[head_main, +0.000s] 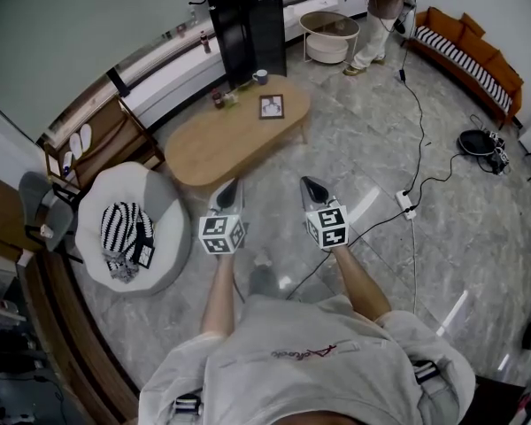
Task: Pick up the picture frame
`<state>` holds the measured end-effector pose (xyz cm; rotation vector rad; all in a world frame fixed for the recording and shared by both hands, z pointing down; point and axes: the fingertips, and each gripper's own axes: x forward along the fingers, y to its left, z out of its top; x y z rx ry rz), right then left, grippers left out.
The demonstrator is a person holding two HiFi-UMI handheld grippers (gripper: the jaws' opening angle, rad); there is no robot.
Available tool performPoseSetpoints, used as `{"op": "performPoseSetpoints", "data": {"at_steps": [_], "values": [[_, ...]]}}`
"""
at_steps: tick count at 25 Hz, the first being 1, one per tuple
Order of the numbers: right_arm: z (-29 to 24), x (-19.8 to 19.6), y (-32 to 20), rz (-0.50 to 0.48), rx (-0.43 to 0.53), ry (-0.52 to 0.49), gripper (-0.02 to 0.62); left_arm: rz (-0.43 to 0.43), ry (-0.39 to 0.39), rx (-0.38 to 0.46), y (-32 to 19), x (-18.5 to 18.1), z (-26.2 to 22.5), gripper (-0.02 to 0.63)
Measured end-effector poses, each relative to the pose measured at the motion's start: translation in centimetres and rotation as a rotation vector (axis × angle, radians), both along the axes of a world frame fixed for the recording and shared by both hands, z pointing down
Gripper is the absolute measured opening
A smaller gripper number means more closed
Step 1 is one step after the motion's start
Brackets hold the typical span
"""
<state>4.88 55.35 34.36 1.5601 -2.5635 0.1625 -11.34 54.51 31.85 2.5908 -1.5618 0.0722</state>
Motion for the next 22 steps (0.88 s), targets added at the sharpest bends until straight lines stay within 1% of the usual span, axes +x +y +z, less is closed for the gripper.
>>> {"op": "performPoseSetpoints", "data": {"at_steps": [4,9,14,22], "values": [[1.1,-0.7,-2.2,0.000,-0.015,0.004,0.006,0.012,0.006,-0.013,-2.7,-0.2,1.0,0.002],[1.7,-1.4,-6.5,0.010,-0.015,0.019,0.006,0.030,0.017,-0.010,-7.8,-0.3,1.6,0.000],[1.6,-1.4,-11.4,0.013,-0.018,0.038,0.006,0.046,0.034,-0.007,-13.2,0.1,1.5,0.002],[0.5,-2.1,-19.5,0.026,-0.014,0.051,0.006,0.066,0.047,0.001,-21.4,-0.2,0.2,0.002]]}}
